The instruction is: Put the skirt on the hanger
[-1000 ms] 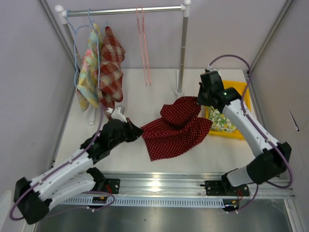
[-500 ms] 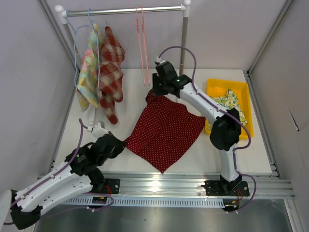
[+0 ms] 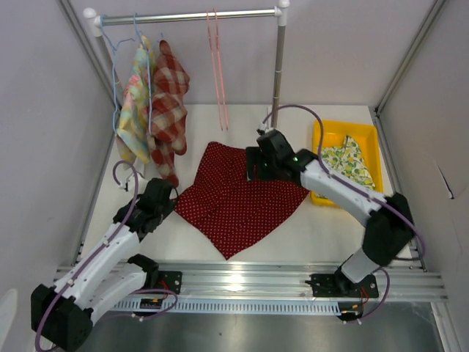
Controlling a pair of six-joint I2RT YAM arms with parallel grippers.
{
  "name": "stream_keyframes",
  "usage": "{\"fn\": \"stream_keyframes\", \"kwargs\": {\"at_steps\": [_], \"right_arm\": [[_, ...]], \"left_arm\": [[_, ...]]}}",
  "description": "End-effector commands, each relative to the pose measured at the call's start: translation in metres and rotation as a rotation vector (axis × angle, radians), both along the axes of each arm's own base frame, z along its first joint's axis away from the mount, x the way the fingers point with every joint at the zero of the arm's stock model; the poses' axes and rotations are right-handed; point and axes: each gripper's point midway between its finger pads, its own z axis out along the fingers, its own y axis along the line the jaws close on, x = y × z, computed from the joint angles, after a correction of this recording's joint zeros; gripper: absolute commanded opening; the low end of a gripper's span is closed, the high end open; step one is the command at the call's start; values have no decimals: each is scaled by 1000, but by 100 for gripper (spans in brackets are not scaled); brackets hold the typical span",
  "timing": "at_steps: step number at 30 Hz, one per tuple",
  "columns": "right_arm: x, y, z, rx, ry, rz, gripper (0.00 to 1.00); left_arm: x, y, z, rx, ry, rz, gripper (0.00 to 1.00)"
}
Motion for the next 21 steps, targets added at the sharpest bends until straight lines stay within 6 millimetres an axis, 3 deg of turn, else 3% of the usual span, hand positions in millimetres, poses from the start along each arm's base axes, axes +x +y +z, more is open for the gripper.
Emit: {"fn": "stream_keyframes", "kwargs": {"at_steps": [1, 2, 3, 4, 6, 7, 10, 15, 21], "right_arm": [[-68, -7, 8, 48, -11, -4, 74], [-85, -7, -1, 58, 20, -22, 74], [-106, -16, -28, 23, 58, -27, 74], [-131, -7, -28, 47, 62, 16, 74], [-153, -2, -41, 59, 80, -14, 73], [-177, 2, -56, 32, 101, 26, 73], [-204, 18, -74, 23, 118, 51, 73], [-217, 44, -93, -9, 123, 72, 76], [-219, 58, -123, -9, 151, 20, 80]], "left_arm": [[20, -5, -1, 5, -2, -32, 0], [23, -7, -5, -2, 2, -37, 0], [24, -13, -9, -26, 15, -46, 0], [19, -14, -26, -22, 60, -54, 0], [22, -20, -33, -45, 64, -62, 0], [19, -21, -39, -50, 78, -67, 0], [17, -22, -48, -54, 92, -75, 0], [14, -23, -51, -55, 90, -100, 0], [8, -24, -56, -57, 93, -120, 0]]}}
